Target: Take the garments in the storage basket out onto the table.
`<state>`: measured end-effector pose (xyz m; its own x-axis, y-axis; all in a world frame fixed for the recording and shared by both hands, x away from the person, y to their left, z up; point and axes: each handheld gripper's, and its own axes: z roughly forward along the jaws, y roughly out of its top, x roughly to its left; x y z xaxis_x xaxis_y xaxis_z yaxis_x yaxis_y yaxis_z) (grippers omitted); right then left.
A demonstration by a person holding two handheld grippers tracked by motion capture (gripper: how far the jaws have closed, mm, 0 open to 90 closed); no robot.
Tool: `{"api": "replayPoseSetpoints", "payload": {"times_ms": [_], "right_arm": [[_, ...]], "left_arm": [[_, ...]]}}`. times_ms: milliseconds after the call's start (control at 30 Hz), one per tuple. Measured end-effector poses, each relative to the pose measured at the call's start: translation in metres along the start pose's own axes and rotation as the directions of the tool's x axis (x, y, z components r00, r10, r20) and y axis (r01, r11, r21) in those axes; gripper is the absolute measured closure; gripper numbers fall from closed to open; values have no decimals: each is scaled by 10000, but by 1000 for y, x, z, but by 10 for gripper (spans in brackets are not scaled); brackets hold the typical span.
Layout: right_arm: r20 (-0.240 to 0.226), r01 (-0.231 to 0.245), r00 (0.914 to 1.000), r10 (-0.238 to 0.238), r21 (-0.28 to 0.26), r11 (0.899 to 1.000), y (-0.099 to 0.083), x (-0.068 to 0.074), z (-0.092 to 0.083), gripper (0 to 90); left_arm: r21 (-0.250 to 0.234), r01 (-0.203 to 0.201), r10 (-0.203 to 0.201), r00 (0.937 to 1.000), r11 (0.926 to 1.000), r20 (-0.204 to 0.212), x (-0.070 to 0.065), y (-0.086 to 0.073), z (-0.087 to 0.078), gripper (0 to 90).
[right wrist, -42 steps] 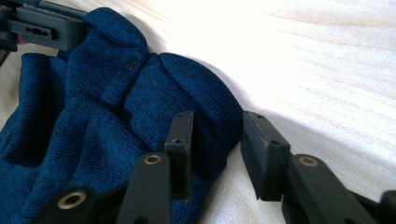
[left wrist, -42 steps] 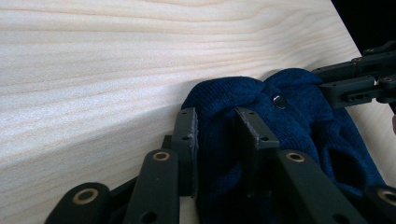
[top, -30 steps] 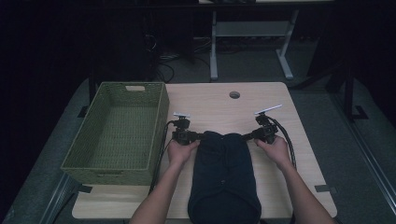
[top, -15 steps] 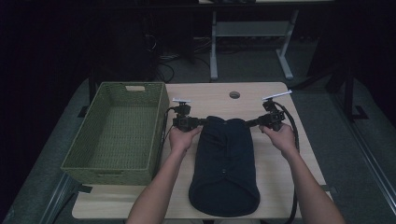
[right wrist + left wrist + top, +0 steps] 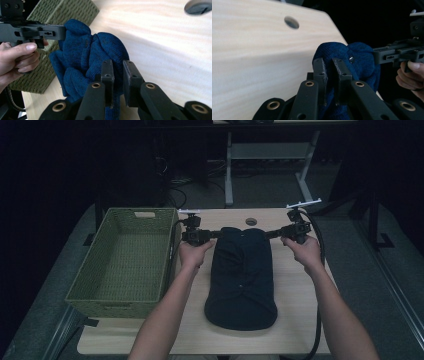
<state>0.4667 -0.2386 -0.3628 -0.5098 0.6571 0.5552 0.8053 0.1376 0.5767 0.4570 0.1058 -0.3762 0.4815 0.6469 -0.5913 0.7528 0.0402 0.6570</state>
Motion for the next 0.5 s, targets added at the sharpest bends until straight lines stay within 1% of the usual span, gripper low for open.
{"api": "replayPoseSetpoints", "payload": {"times_ms": [33,67,100,133,167,200,267,333,367,433,500], "right_arm": [[-8,54,10000,-54,-126,9999,3,2,-2,799],[-8,54,10000,-54,-126,9999,3,2,-2,799],[-1,227,9997,-228,-260,9994,11,7,-7,799],[-3,225,9997,-225,-340,9992,14,9,-9,799],[-40,267,9996,-269,-401,9988,18,11,-12,799],[-9,338,9994,-339,-468,9983,22,14,-14,799],[-9,492,9988,-493,-645,9967,29,19,-19,798],[-35,508,9987,-512,-723,9961,30,21,-21,798],[-148,565,9982,-580,-852,9948,29,22,-22,797],[-263,468,9985,-490,-778,9959,26,19,-19,797],[-270,413,9987,-438,-871,9953,20,16,-15,796]], "left_arm": [[-206,23,-21,9999,9998,117,-2,6,-4,826],[-206,23,-21,9999,9998,117,-2,6,-4,826],[-278,-70,73,9999,9996,108,-4,11,-6,826],[-481,-135,141,9998,9988,127,-8,18,-10,826],[-481,-135,141,9998,9988,127,-8,18,-10,826],[-668,-218,229,9996,9975,165,-12,26,-14,826],[-860,-273,294,9993,9959,234,-15,29,-18,826],[-918,-336,359,9991,9952,230,-16,29,-19,825],[-953,-346,372,9990,9948,255,-15,28,-20,824],[-930,-192,221,9993,9955,310,-9,21,-18,823],[-938,-178,207,9993,9954,298,-6,15,-16,823]]}}
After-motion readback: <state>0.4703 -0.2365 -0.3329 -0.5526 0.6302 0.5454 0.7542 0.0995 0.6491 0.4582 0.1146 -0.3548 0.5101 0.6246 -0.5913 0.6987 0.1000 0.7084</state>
